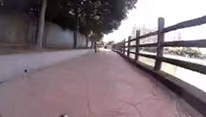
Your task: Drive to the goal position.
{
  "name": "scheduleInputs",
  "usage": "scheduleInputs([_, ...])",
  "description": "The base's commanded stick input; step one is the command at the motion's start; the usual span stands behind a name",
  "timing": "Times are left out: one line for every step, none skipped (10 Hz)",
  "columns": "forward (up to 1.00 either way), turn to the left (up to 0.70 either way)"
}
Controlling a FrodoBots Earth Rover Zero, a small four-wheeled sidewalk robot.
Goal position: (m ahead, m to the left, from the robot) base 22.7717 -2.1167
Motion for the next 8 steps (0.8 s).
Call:
scheduleInputs([0.70,0.00])
scheduleInputs([0.70,0.00])
scheduleInputs([0.70,0.00])
scheduleInputs([0.70,0.00])
scheduleInputs([0.70,0.00])
scheduleInputs([0.70,0.00])
scheduleInputs([0.70,0.00])
scheduleInputs([0.70,0.00])
